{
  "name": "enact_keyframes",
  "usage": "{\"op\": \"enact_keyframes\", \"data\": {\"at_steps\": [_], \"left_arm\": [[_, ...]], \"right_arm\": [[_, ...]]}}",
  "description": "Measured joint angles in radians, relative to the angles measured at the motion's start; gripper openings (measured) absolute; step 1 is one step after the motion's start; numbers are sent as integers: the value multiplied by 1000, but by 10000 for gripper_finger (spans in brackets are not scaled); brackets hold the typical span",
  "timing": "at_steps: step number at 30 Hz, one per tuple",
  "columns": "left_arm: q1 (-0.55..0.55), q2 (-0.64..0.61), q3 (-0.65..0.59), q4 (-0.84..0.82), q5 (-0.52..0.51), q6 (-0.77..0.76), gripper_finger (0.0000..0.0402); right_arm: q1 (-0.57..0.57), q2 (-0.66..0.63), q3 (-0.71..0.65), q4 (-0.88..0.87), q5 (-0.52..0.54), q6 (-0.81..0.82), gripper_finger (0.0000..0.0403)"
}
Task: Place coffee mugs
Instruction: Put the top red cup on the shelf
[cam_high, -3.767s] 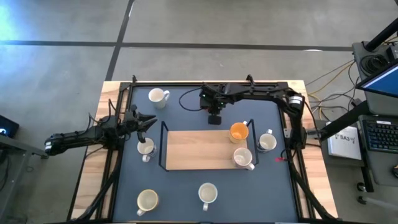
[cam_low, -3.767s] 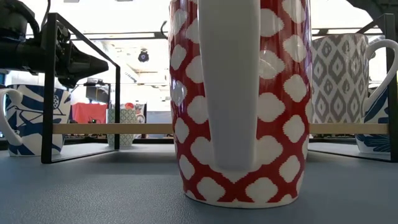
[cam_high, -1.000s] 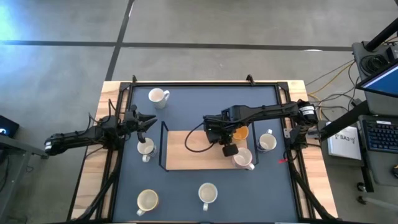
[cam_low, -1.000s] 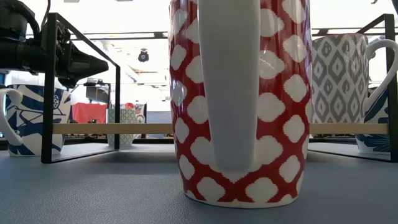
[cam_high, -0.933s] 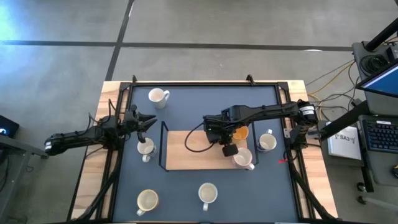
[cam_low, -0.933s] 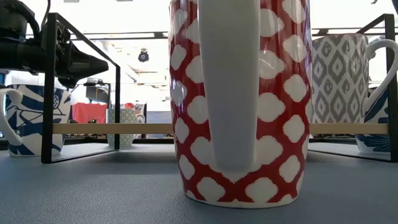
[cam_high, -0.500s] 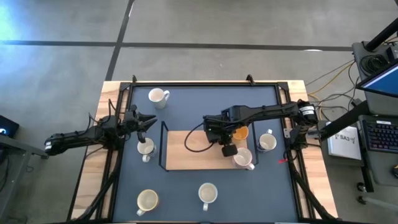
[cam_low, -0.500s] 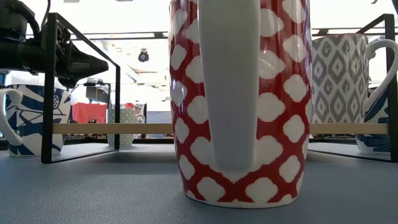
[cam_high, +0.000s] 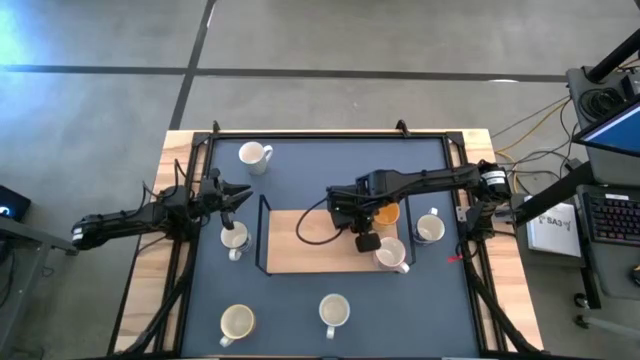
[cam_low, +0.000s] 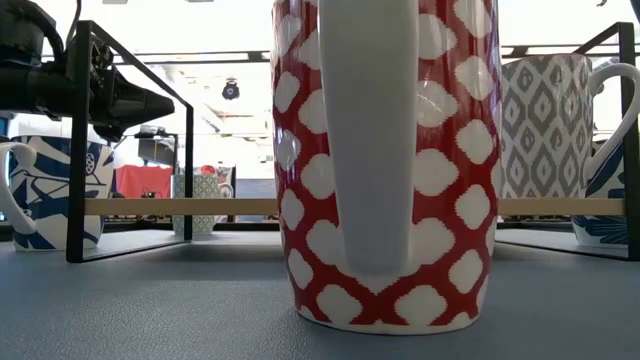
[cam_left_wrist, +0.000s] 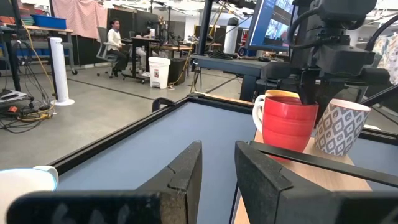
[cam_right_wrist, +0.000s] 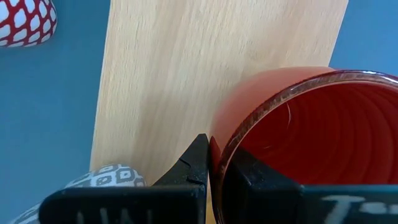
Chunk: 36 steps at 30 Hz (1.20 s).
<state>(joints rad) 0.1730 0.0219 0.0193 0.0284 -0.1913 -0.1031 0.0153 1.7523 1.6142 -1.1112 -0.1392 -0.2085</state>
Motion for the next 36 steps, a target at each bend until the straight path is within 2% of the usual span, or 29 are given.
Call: {"op": "enact_keyframes", "data": {"at_steps": [13,36], "left_arm": [[0,0,0,0,0,0,78],[0,0,0,0,0,0,78]], "right_arm": [[0,0,0,2,1,0,51],[0,-12,0,-21,11,7,54]]}}
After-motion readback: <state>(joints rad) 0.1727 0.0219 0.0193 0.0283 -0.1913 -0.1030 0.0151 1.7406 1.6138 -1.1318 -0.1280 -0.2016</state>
